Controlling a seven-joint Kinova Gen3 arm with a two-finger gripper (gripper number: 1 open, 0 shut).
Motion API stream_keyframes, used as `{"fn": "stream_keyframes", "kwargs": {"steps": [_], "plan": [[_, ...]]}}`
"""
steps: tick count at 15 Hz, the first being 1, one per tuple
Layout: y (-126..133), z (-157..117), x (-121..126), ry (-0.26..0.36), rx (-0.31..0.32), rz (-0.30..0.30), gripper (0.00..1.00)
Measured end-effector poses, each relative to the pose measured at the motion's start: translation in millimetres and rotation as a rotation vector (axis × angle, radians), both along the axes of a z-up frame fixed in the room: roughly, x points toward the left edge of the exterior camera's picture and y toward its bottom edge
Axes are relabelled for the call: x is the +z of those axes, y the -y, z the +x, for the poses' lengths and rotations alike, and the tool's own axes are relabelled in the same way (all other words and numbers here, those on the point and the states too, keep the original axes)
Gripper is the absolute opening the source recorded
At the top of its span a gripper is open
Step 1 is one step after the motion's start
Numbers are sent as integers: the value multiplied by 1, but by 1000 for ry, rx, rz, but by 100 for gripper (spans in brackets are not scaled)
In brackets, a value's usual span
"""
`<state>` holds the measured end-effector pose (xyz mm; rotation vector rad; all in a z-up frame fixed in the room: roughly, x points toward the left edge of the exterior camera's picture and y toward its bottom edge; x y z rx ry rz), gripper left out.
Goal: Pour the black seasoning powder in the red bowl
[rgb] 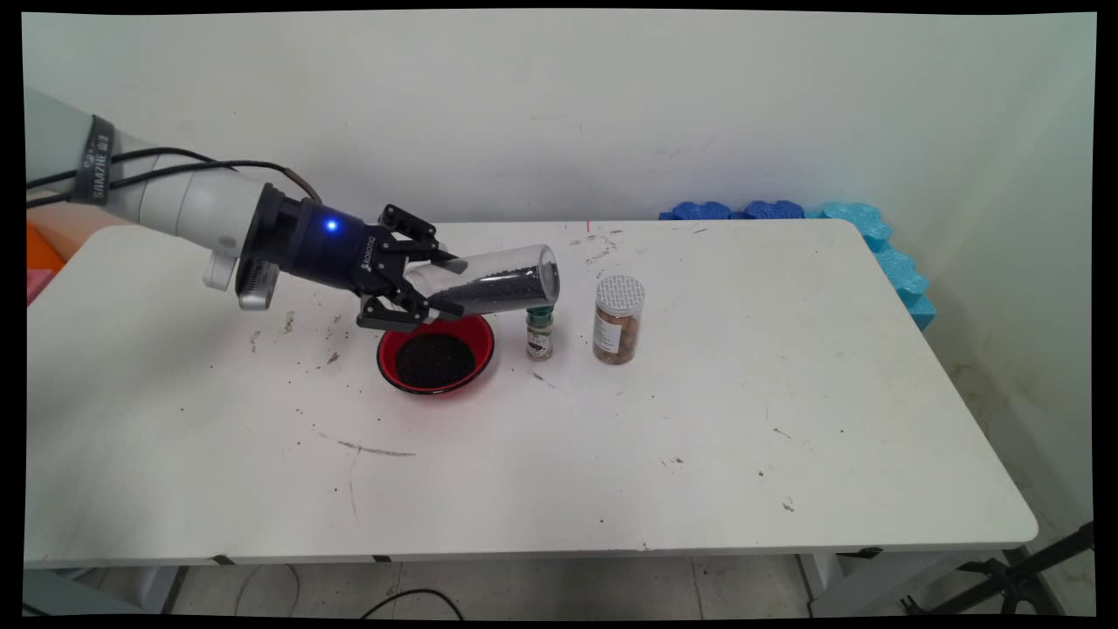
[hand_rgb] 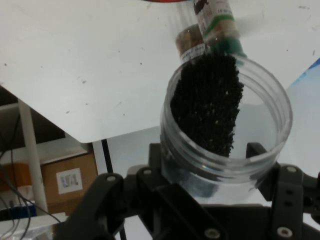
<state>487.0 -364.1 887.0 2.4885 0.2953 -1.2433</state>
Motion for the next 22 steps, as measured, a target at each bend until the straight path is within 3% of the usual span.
{"fn": "stream_keyframes", "kwargs": {"steps": [9, 22], "plan": [[-6, 2, -1, -39, 46, 14, 0], [-2, -10, -16, -69, 63, -5, 0]]}}
